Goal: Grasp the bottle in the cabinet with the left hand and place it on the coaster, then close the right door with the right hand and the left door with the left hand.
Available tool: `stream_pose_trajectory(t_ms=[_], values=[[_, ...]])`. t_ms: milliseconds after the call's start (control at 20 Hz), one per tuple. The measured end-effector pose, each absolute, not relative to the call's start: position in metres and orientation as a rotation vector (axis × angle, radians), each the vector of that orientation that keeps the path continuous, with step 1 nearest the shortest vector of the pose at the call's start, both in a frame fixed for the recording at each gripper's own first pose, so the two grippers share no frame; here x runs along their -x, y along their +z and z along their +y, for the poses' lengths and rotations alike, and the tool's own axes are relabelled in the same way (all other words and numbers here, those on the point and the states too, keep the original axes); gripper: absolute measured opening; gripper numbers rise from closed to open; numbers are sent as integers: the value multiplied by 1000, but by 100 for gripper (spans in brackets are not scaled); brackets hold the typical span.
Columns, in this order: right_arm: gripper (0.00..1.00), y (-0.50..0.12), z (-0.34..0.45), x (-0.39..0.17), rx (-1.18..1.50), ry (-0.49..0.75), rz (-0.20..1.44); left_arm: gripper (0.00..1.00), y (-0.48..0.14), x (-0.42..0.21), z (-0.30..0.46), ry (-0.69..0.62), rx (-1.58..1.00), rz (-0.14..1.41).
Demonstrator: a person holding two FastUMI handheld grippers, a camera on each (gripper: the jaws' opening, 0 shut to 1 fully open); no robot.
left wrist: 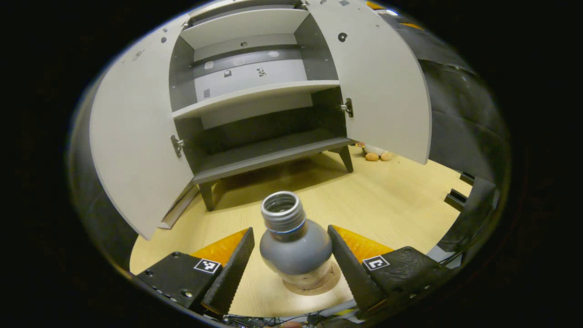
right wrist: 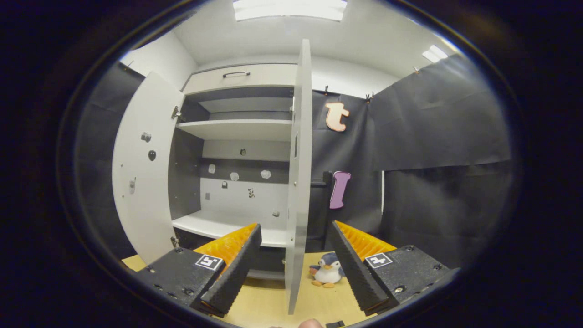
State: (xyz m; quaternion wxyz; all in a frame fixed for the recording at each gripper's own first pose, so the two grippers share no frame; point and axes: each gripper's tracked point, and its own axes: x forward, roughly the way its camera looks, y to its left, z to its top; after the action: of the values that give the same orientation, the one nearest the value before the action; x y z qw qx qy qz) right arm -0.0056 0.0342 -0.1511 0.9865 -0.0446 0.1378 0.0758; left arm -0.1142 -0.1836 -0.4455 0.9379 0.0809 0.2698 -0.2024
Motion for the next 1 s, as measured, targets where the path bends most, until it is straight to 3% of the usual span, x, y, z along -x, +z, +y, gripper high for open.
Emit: stream_pose_trajectory(t_ms=[200,1000], values=[[95,-147,34,0,72,168,251,98,-408,102,-180,-398,-134,506],[99,-105,8,-19,33,165,168,98,-230,42,-144,-281,-24,306]])
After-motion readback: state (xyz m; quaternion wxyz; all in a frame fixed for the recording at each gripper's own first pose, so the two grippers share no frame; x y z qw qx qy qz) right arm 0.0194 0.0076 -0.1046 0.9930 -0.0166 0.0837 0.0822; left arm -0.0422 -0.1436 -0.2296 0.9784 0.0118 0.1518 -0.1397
